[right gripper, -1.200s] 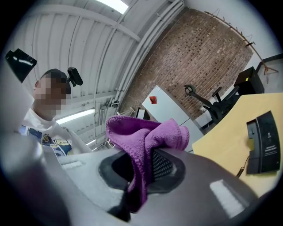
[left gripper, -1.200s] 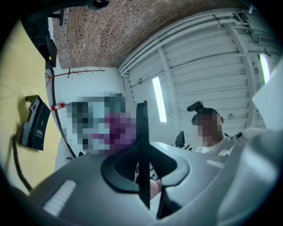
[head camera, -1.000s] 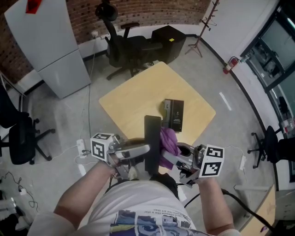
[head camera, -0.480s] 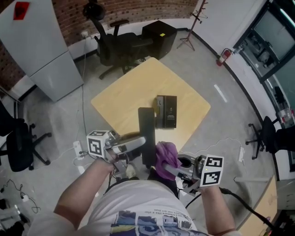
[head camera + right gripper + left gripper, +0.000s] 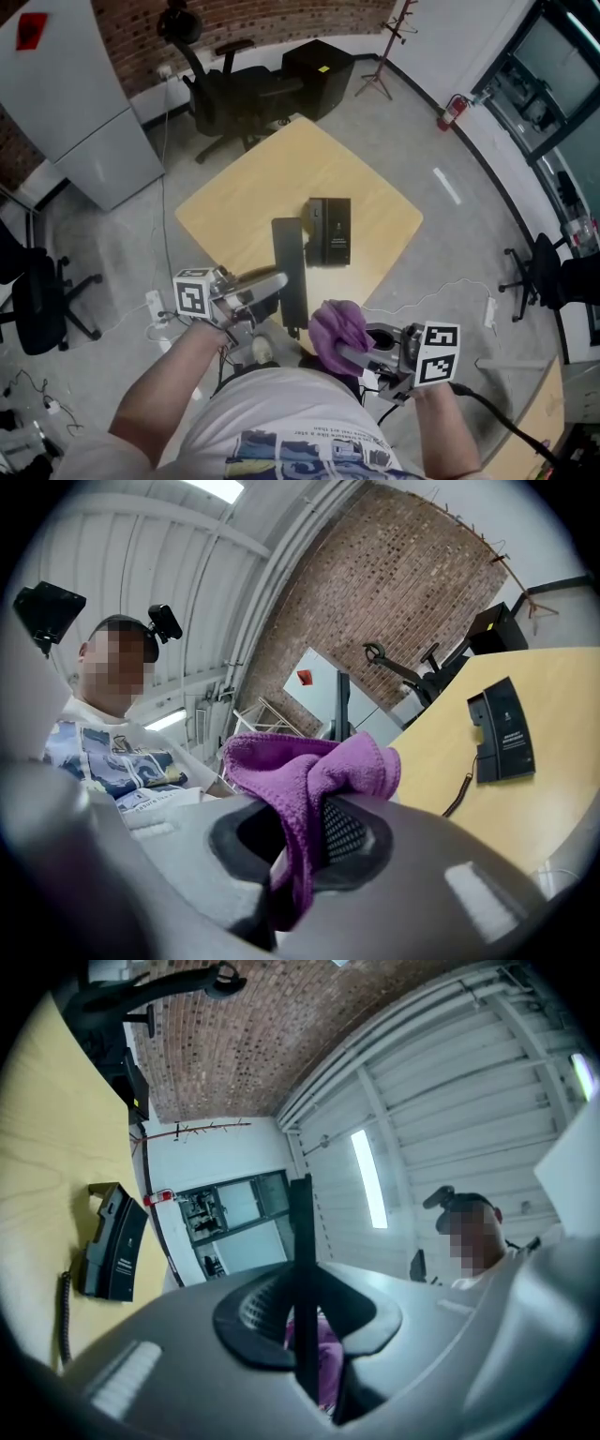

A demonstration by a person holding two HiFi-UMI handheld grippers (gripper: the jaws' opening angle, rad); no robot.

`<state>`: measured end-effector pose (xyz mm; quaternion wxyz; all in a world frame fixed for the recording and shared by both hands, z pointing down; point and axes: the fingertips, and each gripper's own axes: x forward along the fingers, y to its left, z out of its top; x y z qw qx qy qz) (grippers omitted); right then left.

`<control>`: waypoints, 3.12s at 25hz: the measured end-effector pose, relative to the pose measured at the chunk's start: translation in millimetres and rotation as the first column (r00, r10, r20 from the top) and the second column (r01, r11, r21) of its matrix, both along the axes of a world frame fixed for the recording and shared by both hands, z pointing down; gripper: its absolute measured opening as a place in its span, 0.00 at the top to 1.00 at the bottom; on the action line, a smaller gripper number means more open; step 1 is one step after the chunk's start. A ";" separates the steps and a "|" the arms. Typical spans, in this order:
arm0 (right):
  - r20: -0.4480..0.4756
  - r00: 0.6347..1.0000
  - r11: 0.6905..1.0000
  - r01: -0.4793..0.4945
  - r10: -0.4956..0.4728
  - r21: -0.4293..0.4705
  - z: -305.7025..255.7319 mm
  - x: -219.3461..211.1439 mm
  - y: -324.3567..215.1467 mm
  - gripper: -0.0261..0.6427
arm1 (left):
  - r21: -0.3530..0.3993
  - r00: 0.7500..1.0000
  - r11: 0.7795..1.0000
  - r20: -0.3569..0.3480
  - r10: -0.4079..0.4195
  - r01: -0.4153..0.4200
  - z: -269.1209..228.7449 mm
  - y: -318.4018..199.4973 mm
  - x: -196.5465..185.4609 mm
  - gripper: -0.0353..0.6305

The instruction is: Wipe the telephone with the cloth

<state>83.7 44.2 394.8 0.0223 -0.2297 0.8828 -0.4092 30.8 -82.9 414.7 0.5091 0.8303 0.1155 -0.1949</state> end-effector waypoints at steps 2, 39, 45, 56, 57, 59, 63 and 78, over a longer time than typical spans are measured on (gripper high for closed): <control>-0.008 0.999 0.999 -0.033 0.033 0.015 -1.3 8.9 -7.0 0.89 | -0.003 1.000 1.000 0.026 -0.003 0.003 6.5 -3.4 4.8 0.83; -0.130 0.989 0.997 -0.071 0.066 -0.033 43.7 57.0 -21.4 0.89 | -0.004 0.977 0.997 0.200 -0.074 0.076 46.6 -42.9 57.8 0.83; -0.162 0.983 0.996 -0.087 0.083 -0.014 45.6 75.0 -25.2 0.89 | -0.001 0.942 0.992 0.312 -0.122 0.128 97.4 -74.6 70.7 0.83; -0.169 0.983 0.994 -0.090 0.077 -0.069 53.8 96.8 -36.5 0.89 | 0.003 0.862 0.988 0.489 -0.134 0.152 177.7 -99.1 83.4 0.83; -0.166 0.983 0.993 -0.090 0.076 -0.074 53.9 97.6 -37.1 0.89 | 0.008 0.854 0.988 0.503 -0.136 0.153 184.0 -100.3 83.1 0.83; -0.162 0.984 0.993 -0.089 0.075 -0.082 54.6 100.1 -38.7 0.89 | 0.013 0.840 0.988 0.525 -0.139 0.155 193.7 -102.8 85.0 0.83; -0.159 0.985 0.992 -0.084 0.068 -0.098 57.5 100.9 -44.6 0.89 | 0.003 0.813 0.987 0.567 -0.132 0.158 208.6 -108.0 87.1 0.83; -0.159 0.986 0.993 -0.061 0.045 -0.099 58.8 94.9 -60.7 0.89 | 0.031 0.751 0.991 0.650 -0.118 0.128 215.7 -105.2 92.8 0.81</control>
